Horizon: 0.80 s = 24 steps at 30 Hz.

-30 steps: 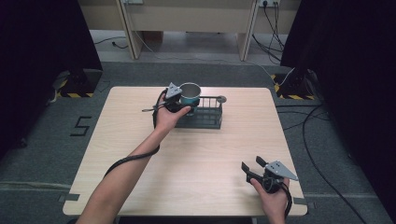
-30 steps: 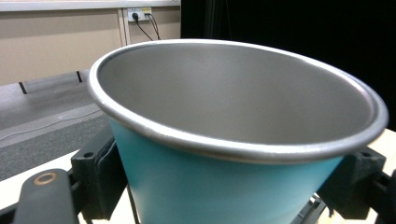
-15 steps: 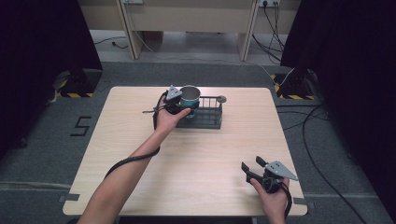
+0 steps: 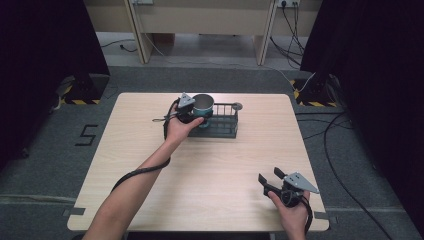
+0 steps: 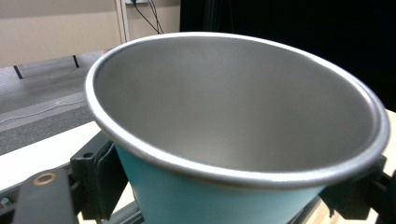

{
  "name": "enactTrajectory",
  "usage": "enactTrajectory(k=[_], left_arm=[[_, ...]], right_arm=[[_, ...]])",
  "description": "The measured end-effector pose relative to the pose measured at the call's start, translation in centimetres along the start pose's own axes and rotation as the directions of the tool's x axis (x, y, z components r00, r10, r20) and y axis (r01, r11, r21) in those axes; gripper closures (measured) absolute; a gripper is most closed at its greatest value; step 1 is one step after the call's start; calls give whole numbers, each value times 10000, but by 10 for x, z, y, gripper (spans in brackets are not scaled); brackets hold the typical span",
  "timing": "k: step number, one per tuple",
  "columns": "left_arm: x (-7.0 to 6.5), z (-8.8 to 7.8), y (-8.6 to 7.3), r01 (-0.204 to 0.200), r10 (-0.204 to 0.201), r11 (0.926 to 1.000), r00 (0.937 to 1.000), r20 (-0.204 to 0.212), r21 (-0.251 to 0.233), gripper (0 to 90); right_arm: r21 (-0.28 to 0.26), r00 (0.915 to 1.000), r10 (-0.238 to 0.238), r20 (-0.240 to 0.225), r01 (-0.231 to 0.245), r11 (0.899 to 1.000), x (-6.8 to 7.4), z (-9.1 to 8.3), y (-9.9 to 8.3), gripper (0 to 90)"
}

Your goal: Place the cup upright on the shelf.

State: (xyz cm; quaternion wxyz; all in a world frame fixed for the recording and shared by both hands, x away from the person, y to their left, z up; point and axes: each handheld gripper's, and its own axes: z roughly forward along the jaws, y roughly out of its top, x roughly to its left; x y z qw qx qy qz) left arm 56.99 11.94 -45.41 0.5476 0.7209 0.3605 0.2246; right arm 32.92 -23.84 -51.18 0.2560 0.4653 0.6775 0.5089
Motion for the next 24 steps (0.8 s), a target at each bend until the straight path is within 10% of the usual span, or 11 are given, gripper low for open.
enactTrajectory(k=[24], left_arm=[[4, -21, -4, 40, -42, 9997, 10000, -64, -231, 137]], right_arm=[[74, 10000, -34, 16, 34, 10000, 1, 0, 0, 299]])
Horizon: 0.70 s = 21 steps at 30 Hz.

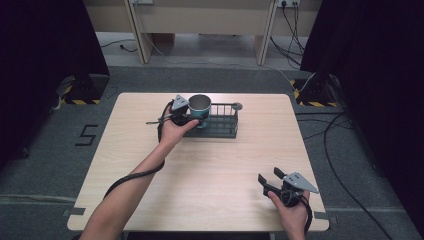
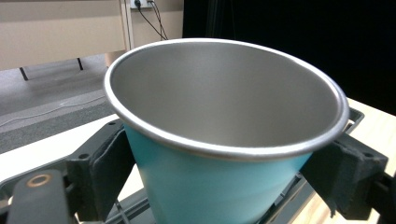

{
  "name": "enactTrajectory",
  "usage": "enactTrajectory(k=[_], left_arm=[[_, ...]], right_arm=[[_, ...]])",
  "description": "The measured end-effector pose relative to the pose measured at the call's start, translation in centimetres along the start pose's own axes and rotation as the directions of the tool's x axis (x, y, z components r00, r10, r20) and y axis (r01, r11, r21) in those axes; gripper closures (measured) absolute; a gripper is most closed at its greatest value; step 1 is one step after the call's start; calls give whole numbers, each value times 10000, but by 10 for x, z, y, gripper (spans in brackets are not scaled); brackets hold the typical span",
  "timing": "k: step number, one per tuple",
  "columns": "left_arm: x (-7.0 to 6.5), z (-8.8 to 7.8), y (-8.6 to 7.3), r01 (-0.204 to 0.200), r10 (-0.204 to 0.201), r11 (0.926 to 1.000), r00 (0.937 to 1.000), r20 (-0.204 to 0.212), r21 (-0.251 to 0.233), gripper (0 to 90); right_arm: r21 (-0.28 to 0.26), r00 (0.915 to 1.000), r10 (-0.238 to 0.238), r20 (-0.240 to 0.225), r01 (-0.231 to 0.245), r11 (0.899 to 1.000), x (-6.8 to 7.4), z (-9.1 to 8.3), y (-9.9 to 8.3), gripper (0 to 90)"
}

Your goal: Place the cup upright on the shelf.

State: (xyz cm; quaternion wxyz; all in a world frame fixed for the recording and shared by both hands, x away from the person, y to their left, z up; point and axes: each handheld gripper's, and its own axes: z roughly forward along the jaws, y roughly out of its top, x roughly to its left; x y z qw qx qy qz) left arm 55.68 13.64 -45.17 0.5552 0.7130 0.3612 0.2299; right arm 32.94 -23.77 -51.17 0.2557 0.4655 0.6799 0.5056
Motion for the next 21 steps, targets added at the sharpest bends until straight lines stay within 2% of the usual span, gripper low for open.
enactTrajectory(k=[6, 16, 21], left_arm=[[-1, -5, 1, -87, 87, 10000, 10000, 10, -42, 136], [-1, -14, 1, -5, 7, 9999, 9999, 125, -168, 137], [-2, -21, 2, -154, 157, 9997, 9998, 140, -192, 134]], right_arm=[[6, 10000, 7, -4, -7, 10000, 0, 0, 0, 300], [32, 10000, -7, -3, 7, 10000, 0, 0, 0, 299], [39, 10000, 1, 6, -1, 10000, 0, 0, 0, 299]])
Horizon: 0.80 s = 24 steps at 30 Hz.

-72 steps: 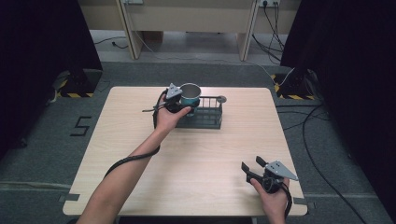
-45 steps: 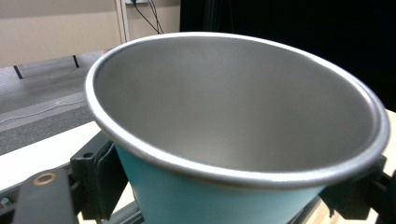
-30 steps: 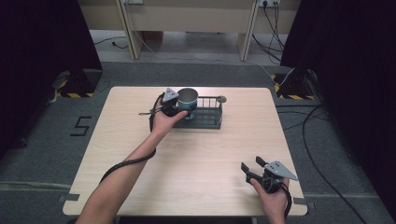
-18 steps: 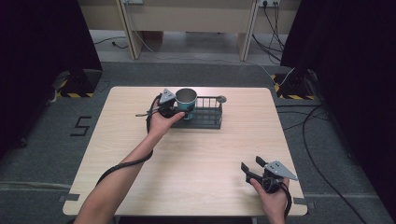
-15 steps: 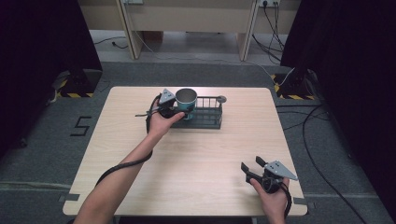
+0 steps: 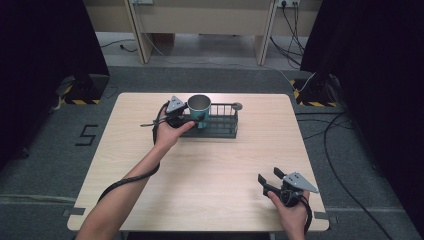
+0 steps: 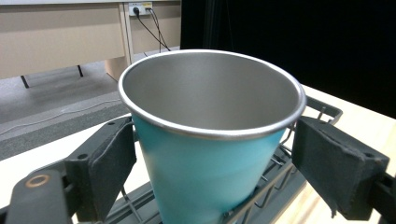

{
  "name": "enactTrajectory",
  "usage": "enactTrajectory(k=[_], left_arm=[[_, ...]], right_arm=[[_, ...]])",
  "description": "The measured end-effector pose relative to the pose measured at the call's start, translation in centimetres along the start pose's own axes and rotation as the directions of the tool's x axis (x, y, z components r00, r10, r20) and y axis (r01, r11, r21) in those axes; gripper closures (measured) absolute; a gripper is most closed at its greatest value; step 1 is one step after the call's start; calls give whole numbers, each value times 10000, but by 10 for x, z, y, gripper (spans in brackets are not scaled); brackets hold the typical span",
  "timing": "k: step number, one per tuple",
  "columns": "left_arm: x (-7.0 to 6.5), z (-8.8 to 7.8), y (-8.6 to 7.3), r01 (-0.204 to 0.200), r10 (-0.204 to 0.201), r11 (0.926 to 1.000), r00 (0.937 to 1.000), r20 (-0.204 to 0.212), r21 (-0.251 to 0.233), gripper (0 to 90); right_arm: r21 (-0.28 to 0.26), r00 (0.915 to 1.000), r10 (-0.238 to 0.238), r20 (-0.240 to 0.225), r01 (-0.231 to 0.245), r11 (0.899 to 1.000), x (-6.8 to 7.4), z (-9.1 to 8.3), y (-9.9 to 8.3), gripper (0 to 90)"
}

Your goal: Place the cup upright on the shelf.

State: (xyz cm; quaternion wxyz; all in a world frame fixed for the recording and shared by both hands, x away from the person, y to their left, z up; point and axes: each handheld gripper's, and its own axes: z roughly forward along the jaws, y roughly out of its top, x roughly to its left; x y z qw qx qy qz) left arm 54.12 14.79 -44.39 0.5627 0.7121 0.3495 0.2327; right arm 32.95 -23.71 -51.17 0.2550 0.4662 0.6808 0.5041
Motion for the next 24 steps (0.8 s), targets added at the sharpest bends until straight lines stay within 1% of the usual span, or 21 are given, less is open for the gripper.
enactTrajectory(k=[2, 7, 11, 13, 18, 23, 24], left_arm=[[0, -3, -1, -29, 28, 10000, 10000, 94, 22, 139], [-3, -11, -2, 44, -42, 10000, 9996, 266, -80, 139], [-6, -19, 0, -124, 131, 9998, 9992, 370, -183, 139], [-6, -22, 1, -194, 201, 9996, 9991, 382, -180, 139], [-5, -32, 0, -177, 184, 9997, 9991, 385, -192, 139], [-3, -44, 0, -350, 356, 9992, 9987, 356, -188, 140], [-3, -47, 0, -329, 336, 9993, 9988, 353, -203, 140]], right_arm=[[4, 10000, -6, 6, 6, 10000, 0, 0, 0, 299], [17, 10000, -19, -4, 19, 10000, 0, 0, 0, 299], [3, 10000, -6, 4, 6, 10000, 0, 0, 0, 299], [20, 10000, -16, 10, 16, 10000, 0, 0, 0, 299], [18, 10000, -18, 9, 18, 10000, 0, 0, 0, 299], [30, 10000, -29, 22, 29, 10000, 0, 0, 0, 299], [24, 10000, -37, 20, 37, 10000, 0, 0, 0, 299]])
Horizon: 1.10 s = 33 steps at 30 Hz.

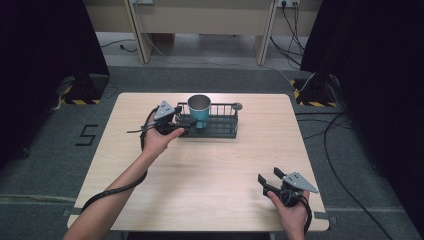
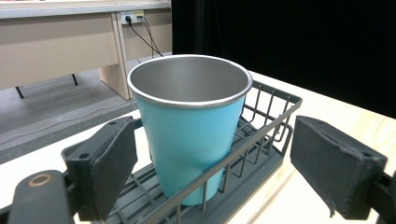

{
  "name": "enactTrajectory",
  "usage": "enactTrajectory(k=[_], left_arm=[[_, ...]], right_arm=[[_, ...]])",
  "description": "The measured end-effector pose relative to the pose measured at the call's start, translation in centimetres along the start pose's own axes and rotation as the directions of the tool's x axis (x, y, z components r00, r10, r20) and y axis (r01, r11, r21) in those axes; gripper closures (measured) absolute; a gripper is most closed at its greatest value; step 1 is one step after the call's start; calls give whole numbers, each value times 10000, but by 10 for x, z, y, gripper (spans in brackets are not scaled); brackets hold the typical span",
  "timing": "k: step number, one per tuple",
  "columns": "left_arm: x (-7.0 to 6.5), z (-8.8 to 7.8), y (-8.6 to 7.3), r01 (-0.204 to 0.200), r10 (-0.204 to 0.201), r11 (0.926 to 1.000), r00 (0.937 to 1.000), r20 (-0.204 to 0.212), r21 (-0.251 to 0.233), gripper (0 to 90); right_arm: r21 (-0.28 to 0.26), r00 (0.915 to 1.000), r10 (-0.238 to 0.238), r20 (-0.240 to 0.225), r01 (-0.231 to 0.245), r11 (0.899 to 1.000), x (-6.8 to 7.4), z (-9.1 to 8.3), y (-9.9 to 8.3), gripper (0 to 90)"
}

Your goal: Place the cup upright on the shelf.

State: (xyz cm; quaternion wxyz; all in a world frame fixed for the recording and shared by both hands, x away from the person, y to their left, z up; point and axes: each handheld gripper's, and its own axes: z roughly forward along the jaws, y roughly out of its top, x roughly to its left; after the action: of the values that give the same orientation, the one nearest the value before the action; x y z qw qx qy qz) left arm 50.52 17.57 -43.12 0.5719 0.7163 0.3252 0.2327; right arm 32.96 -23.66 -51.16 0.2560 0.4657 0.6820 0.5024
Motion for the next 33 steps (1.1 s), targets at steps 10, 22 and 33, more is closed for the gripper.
enactTrajectory(k=[10, 22, 33], left_arm=[[0, -33, -7, -30, 30, 9999, 10000, 12, -105, 139], [-2, -82, -24, -80, 77, 9995, 9999, -90, -321, 139], [-6, -124, -49, -25, 14, 9994, 9995, -305, -354, 139]], right_arm=[[16, 10000, 21, 30, -21, 10000, 0, 0, 0, 299], [-19, 10000, 49, 75, -49, 10000, 0, 0, 0, 299], [7, 9999, 55, 110, -55, 10000, 0, 0, 0, 300]])
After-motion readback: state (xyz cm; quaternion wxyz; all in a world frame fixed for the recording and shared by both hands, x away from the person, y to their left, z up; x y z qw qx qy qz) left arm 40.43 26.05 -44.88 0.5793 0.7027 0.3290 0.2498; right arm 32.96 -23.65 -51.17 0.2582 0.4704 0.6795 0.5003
